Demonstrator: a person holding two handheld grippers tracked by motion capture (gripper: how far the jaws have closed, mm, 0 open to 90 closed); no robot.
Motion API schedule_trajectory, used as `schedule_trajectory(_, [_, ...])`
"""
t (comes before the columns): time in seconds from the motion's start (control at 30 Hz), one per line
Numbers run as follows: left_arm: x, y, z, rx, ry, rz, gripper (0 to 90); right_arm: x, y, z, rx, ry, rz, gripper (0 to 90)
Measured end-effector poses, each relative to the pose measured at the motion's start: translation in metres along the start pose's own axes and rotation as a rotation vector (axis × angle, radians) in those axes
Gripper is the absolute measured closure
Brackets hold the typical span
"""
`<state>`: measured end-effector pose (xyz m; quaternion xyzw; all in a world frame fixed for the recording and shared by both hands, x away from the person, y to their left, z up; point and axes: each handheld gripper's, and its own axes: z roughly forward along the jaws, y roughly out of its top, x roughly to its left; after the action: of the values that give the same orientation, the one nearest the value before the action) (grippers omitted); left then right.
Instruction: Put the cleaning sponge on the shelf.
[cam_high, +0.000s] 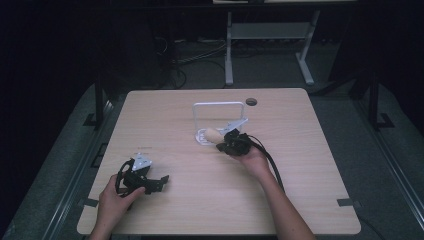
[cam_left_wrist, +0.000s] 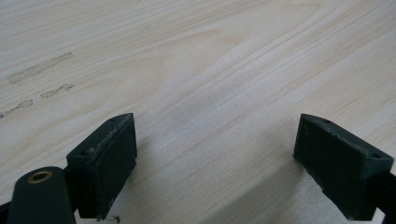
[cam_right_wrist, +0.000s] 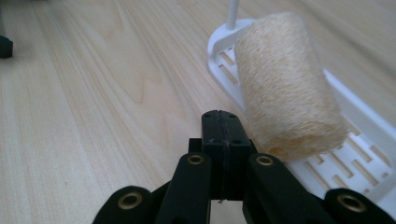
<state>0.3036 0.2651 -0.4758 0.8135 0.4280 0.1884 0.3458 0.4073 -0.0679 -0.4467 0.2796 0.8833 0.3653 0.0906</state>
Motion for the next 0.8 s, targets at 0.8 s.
schedule_trajectory(0.8, [0.000,0.000,0.000,-0.001,-0.001,-0.002,12.7,-0.016,-0.013,0.007,0.029,-0.074,0.046,89.7])
